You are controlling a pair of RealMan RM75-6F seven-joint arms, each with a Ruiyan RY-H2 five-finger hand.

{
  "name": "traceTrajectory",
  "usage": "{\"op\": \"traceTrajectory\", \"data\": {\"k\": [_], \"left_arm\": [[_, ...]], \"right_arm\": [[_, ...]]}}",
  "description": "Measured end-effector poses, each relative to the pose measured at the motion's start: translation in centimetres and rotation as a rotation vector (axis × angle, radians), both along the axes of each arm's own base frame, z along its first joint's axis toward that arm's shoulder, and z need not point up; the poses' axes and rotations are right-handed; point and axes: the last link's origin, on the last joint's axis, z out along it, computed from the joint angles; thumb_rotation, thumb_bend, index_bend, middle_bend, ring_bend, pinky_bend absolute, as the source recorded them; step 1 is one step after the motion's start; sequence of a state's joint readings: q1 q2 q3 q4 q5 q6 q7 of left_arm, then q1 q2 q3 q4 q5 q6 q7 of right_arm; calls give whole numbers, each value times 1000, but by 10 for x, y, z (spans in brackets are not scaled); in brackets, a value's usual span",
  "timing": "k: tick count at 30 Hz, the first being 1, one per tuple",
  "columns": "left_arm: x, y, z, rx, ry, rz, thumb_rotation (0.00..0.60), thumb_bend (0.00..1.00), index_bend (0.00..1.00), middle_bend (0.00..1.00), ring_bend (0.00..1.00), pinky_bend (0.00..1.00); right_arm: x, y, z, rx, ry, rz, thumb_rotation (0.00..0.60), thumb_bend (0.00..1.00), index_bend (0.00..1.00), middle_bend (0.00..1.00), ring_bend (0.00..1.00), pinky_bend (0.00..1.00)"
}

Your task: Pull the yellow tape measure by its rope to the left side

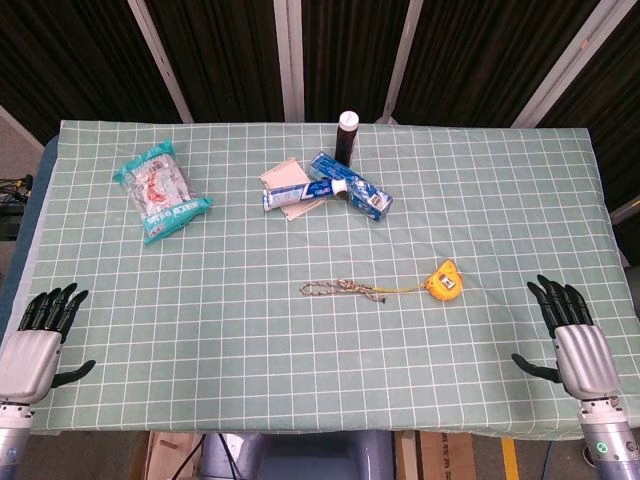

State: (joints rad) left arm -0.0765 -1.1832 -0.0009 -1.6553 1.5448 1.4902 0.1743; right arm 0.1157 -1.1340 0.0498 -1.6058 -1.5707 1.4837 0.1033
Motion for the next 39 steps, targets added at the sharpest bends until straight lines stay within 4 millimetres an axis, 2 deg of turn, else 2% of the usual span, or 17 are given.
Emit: {"op": "traceTrajectory", "data": {"k": [30,36,39], "left_arm": [[6,0,-1,-23,8,-37,600,0,0,0,0,0],[16,15,0,-58,45,-115,600,22,0,0,0,0],[26,34,-3,-105,67,-150,600,73,16,0,0,25]], "right_arm": [[-1,1,4,-18,-19,-12,600,116,0,0,0,0],[-1,1,3,-16,-25,-14,600,115,0,0,0,0],[0,0,1,-9,-37,-19,600,115,0,0,0,0]]}}
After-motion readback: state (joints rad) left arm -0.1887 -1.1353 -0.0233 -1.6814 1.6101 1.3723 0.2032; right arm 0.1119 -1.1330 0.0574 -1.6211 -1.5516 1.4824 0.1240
